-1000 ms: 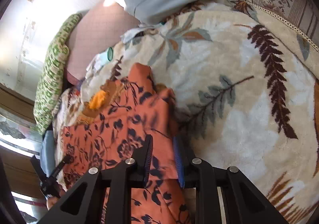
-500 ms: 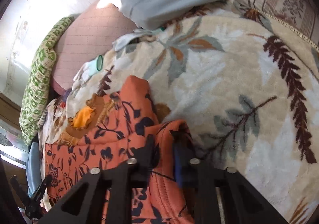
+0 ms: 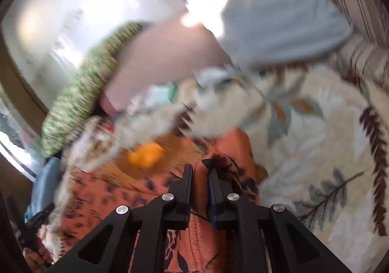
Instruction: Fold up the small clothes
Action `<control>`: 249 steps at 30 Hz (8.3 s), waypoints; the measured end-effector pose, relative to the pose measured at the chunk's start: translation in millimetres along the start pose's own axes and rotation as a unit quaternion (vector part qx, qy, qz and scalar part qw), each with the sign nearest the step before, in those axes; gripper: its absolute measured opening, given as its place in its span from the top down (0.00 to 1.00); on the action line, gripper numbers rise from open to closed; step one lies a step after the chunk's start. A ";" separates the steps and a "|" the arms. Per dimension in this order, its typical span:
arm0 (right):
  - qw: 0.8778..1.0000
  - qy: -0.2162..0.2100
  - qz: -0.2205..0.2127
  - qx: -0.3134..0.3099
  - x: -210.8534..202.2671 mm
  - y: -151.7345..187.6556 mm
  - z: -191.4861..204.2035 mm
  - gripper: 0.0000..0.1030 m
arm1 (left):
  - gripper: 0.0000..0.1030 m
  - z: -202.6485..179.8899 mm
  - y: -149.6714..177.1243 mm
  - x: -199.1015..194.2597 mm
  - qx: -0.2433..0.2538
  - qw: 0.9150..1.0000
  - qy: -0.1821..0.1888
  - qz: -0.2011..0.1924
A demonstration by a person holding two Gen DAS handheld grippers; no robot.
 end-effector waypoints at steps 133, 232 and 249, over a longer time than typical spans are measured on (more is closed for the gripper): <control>0.859 -0.324 0.363 -0.160 -69.0 382.8 283.3 0.24 | 0.27 131.6 211.4 -234.9 -0.158 0.980 0.116 0.046; 0.933 -0.274 0.147 0.181 -218.1 159.7 -72.4 0.91 | 0.92 7.0 97.0 -181.9 -0.070 0.946 0.299 0.101; 0.946 -0.198 0.080 0.244 -20.4 -65.4 -78.1 0.91 | 0.91 -27.8 -103.9 56.7 -0.112 0.947 0.251 0.164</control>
Point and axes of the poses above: each gripper's, at about its wrist camera, not at the fingertips, and x roughly the way its jaws point, z to its left, y to its underside, the point moved 3 cm from there along x, roughly the way its jaws point, and after that the axes turned 4 degrees about x, right-handed, at the moved point
